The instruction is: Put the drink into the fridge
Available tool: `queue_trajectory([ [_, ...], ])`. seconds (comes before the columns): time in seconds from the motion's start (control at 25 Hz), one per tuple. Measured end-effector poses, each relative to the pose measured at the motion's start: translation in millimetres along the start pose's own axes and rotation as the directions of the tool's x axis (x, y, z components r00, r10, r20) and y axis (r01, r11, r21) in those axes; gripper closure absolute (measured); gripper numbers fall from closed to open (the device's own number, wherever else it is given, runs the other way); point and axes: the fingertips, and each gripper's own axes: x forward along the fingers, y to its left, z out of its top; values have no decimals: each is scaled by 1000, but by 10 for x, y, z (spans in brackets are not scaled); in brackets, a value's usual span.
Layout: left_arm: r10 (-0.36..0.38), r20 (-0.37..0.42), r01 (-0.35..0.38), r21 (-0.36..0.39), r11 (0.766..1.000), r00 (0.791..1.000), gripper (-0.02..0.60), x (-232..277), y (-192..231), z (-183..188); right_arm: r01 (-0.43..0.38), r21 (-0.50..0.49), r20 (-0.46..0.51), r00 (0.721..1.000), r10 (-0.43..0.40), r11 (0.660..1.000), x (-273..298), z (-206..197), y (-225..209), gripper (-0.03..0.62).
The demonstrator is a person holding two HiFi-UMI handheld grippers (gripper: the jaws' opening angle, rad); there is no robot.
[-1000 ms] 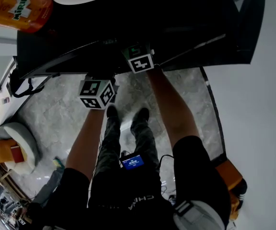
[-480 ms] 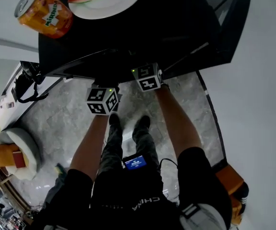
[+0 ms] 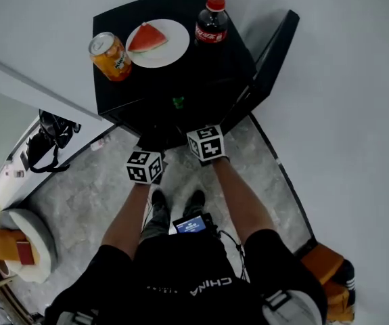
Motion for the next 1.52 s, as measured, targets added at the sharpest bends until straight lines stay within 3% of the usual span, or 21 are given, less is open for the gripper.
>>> queue_trajectory([
  [0.08,-33,1,33,14,999,999,569,-121,-93,59,13,42,4,1000,-13,999,-220,73,77,297],
  [0.24,-97,11,97,44,994,995,569,-362,-202,172,75,81,18,997,-77,994,-600,201,193,521],
  [0.32,-127,11,126,67,990,992,569,-468,-242,215,75,81,23,997,-77,994,-741,249,270,549],
  [0.56,-209,8,206,137,969,978,569,-819,-410,266,56,96,29,998,-59,994,-1130,302,499,571],
  [0.8,-232,-14,232,120,965,973,569,-850,-361,154,49,86,-25,999,-47,995,-1120,117,560,579],
  [1.08,-262,-21,262,146,954,965,569,-898,-425,225,55,103,-9,999,-54,993,-1166,161,572,579],
  [1.36,-225,-71,235,198,952,972,569,-931,-589,51,33,108,-39,999,-29,994,-1292,-32,519,579],
  [1.52,-192,-92,207,187,960,977,569,-964,-691,-111,13,114,-53,999,-7,993,-1404,-190,454,579],
])
